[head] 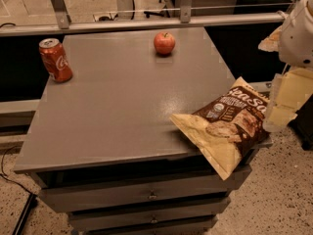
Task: Pick brown chip bag
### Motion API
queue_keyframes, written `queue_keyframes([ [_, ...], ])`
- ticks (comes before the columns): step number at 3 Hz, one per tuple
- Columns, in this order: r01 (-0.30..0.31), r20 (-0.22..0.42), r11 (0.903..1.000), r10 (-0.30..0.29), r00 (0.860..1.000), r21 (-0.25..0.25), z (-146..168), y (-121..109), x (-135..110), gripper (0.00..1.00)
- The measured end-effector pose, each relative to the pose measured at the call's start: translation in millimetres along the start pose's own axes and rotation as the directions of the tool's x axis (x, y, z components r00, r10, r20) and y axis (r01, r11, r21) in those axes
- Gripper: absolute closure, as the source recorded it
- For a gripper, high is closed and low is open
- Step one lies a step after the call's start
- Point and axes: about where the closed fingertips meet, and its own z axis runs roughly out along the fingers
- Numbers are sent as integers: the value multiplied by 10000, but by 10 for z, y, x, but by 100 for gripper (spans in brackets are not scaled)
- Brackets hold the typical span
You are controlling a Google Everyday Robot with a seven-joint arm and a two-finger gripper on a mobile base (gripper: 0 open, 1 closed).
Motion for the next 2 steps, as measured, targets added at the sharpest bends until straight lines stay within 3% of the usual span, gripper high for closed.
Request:
queue_keyframes([
  [1,76,85,10000,-76,9999,-17,63,-2,0,0],
  [2,517,665,9979,-490,9966,-399,321,26,21,0],
])
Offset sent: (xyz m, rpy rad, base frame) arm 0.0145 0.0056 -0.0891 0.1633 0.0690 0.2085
